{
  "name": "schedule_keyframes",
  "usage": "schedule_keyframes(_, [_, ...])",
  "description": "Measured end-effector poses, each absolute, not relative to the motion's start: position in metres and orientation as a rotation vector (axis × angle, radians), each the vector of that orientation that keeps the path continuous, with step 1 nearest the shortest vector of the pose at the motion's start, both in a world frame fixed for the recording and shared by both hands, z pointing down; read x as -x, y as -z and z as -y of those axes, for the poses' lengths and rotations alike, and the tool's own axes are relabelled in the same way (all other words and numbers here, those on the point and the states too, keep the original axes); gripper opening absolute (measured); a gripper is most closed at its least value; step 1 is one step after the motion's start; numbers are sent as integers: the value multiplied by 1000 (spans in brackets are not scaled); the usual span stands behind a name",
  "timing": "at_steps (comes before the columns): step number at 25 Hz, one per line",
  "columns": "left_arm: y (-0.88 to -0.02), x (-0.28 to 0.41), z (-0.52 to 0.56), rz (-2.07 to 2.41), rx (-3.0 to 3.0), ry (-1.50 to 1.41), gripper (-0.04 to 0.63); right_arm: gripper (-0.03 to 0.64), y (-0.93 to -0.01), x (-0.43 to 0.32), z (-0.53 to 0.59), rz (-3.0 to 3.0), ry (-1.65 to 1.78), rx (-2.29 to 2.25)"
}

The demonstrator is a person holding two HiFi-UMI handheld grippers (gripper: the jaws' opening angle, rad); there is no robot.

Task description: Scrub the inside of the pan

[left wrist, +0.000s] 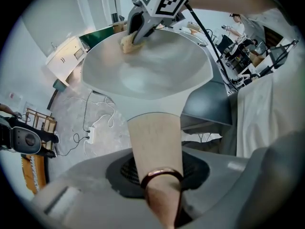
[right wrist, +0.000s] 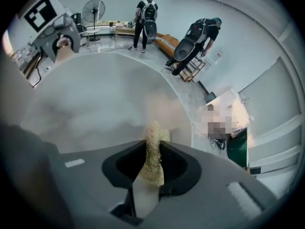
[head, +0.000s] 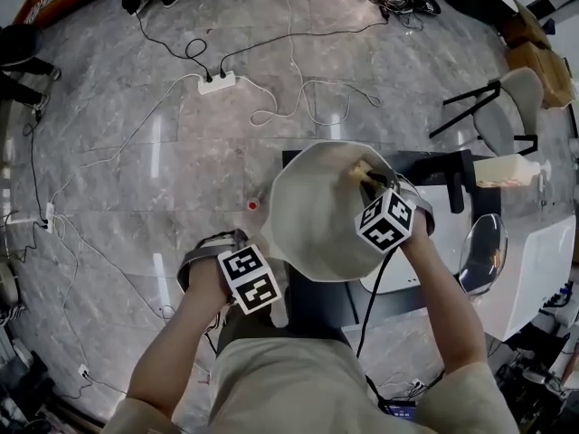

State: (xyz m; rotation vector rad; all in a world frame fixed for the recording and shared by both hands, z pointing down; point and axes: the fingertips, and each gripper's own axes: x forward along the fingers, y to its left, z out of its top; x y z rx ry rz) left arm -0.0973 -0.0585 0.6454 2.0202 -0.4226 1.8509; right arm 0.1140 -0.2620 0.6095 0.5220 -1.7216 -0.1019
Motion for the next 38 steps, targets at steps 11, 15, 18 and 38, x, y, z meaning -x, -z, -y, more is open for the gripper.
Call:
schedule_keyframes(11, [-645, 99, 59, 440, -1980, -1843, 129, 87, -631, -134, 135, 1532, -202, -69])
schedule_keyframes(15, [-645, 99, 59, 452, -1979, -1828, 129, 87, -633, -108, 96, 1608, -361, 54])
schedule_keyframes(18, [-645, 99, 58, 439, -1968, -1856, 129, 87, -634, -76, 81, 1687, -410, 91])
schedule_keyframes(38, [-644, 99, 59, 426, -2043, -1912, 130, 91, -617, 24, 211, 2276, 63, -373])
